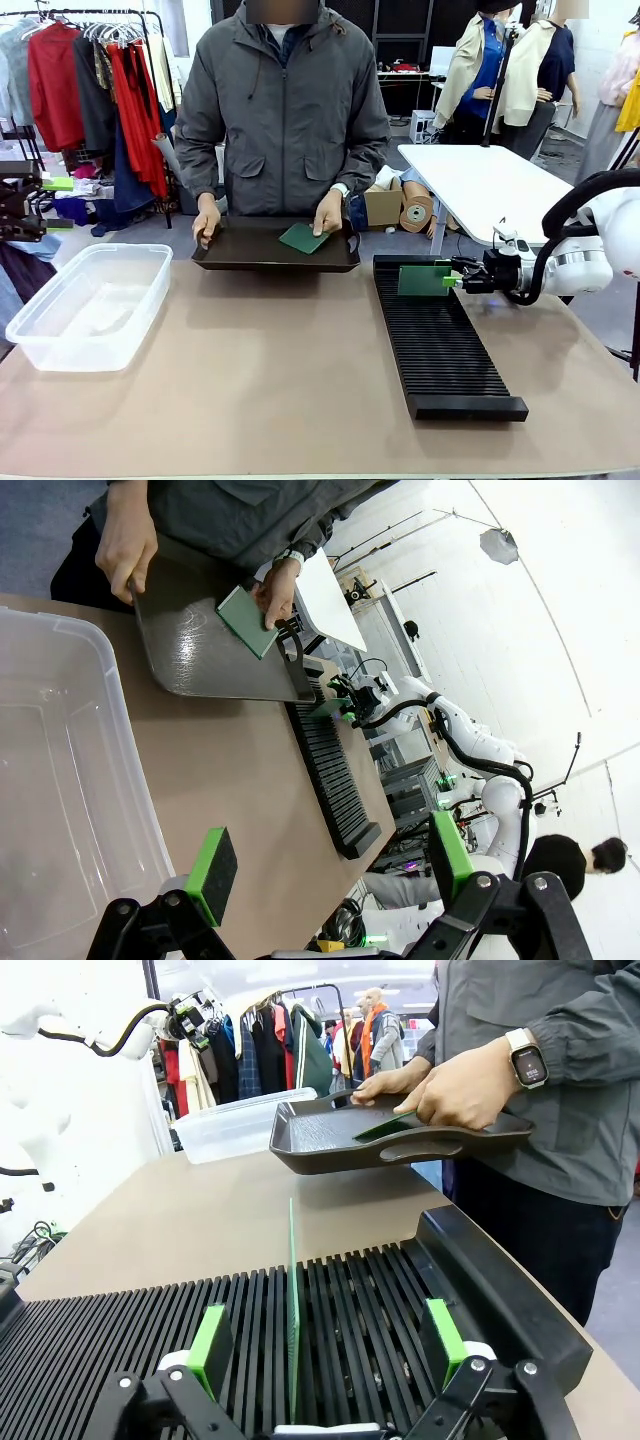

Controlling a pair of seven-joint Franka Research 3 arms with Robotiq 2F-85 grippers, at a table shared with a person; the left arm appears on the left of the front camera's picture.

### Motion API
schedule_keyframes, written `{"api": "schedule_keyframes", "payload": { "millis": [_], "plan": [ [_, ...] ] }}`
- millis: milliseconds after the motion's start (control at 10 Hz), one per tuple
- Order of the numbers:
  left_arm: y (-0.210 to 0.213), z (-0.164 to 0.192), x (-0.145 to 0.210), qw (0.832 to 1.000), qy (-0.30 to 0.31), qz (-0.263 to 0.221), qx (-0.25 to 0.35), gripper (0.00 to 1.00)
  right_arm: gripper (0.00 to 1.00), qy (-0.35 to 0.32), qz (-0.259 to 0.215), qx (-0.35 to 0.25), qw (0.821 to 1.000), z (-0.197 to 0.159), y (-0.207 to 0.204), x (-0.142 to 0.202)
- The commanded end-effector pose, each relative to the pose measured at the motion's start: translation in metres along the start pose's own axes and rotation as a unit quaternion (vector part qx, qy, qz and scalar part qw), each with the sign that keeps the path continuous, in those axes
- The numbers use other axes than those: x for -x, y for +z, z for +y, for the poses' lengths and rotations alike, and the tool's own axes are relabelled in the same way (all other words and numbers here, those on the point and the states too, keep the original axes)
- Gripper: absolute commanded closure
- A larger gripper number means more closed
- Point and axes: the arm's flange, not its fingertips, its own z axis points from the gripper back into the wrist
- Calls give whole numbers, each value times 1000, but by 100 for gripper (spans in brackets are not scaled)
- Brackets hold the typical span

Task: Sort PCBs into racks and boxes based on the side picked up.
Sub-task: Pick up the Blank PCB handed by the Human.

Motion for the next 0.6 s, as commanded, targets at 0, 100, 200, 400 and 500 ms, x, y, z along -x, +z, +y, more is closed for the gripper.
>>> {"api": "schedule_keyframes", "payload": {
  "millis": [0,100,200,400,500],
  "plan": [
    [1,-2,-1,1000,1,4,-1,0,0,4,-1,0,1000,0,0,-2],
    [1,-2,-1,1000,1,4,-1,0,0,4,-1,0,1000,0,0,-2],
    [1,-2,-1,1000,1,4,-1,0,0,0,0,0,1000,0,0,0],
    [1,-2,-1,1000,1,4,-1,0,0,-16,-14,-15,1000,5,-6,-29],
    [1,-2,-1,1000,1,4,-1,0,0,-15,-8,-15,1000,9,-8,-42]
  ]
}}
